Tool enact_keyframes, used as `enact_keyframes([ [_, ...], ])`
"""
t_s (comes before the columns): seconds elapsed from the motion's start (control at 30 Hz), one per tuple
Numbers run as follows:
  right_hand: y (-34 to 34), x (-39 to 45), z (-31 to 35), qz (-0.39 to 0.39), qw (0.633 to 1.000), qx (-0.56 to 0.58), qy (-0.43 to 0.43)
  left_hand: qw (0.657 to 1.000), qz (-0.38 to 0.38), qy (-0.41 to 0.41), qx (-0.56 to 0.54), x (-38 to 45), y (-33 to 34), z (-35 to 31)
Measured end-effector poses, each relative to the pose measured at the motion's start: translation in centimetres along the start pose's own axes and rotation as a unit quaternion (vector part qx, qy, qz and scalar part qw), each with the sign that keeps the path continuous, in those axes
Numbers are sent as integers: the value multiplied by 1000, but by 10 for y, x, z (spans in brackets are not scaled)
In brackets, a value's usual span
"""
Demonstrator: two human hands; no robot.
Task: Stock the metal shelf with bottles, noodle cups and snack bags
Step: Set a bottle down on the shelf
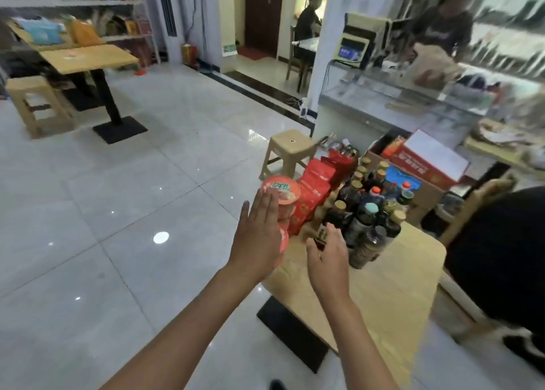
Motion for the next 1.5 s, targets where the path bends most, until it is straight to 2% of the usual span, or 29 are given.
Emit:
enact_keyframes([
  [0.1, -27, 34, -46, -58, 994, 41, 86, 999, -7, 14, -42, 29, 26, -47],
  [0.2, -44, 73, -90, -96, 982, 65, 149, 996, 18, 31, -79, 56, 51, -80],
  [0.37, -52, 123, -141, -142, 957, 105, 232, 989, 40, 53, -129, 85, 75, -107],
  [0.53, -48, 151, -172, -158, 935, 161, 275, 986, 62, 51, -144, 105, 89, -119],
  [0.87, -51, 154, -194, -126, 943, 194, 240, 982, 100, 60, -151, 121, 104, -138],
  [1.07, -73, 144, -184, -187, 918, 254, 243, 975, 117, 59, -179, 115, 105, -144],
  [1.3, -126, 139, -111, -182, 942, 249, 132, 961, 141, 93, -219, 94, 93, -142],
  [1.4, -137, 139, -68, -178, 944, 267, 84, 961, 111, 124, -219, 88, 86, -136],
  [1.5, -135, 138, -21, -158, 950, 267, 43, 961, 60, 86, -257, 82, 71, -118],
])
Point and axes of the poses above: each hand's wrist, its own x-axis towards the middle knuckle, its own y-axis out of the palm, z = x × y, the point moved 1 cm from there along x, towards the middle knuckle, and after that the axes turned 8 degrees about x, right-handed, at the moved point
